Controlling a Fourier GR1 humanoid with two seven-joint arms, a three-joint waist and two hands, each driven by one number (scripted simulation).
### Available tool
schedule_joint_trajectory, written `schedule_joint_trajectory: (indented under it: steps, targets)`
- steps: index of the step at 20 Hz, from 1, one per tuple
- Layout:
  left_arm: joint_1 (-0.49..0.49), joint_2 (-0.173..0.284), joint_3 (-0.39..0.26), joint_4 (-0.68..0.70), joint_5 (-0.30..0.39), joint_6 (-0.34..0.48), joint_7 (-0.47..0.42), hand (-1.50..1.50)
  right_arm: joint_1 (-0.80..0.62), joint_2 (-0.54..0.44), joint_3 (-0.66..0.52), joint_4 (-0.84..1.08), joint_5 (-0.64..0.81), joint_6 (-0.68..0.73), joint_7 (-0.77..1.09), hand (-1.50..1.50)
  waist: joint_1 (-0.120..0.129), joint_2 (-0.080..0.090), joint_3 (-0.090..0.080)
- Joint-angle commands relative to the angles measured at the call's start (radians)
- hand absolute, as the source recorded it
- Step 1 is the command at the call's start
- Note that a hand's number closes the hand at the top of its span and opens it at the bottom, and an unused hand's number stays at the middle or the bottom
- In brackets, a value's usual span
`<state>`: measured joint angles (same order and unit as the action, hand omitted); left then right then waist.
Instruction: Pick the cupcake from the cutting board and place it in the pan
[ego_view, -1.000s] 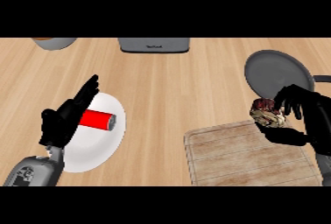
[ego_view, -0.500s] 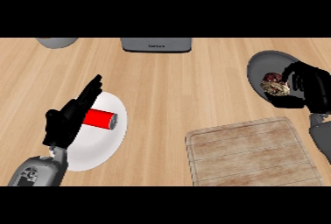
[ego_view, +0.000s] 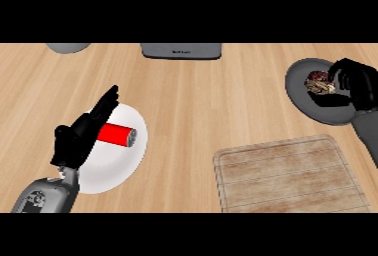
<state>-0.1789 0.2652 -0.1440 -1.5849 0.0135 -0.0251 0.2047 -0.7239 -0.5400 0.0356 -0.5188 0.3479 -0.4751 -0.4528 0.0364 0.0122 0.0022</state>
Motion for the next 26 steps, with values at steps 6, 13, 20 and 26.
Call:
schedule_joint_trajectory:
  steps: [6,13,20,26]
  targets:
    - [-0.045,-0.031,-0.016,0.014,-0.010,-0.011,0.012,0.00,-0.122,-0.034,0.002,0.351,0.076,0.067,0.119,-1.50,0.037,0.020,0.000]
    - [-0.008,-0.025,-0.015,-0.019,-0.022,-0.009,0.002,0.00,-0.177,-0.061,-0.069,0.398,0.011,0.235,0.009,-1.50,0.048,0.021,0.005]
    - [-0.031,-0.007,0.011,0.021,-0.019,-0.026,-0.034,0.00,-0.212,-0.019,-0.258,0.361,-0.179,0.280,-0.099,-1.50,0.049,0.029,0.007]
    - [-0.030,-0.009,0.012,0.015,-0.001,-0.044,-0.020,0.00,-0.149,-0.114,-0.368,0.390,-0.291,0.520,-0.186,-1.50,0.032,0.029,0.008]
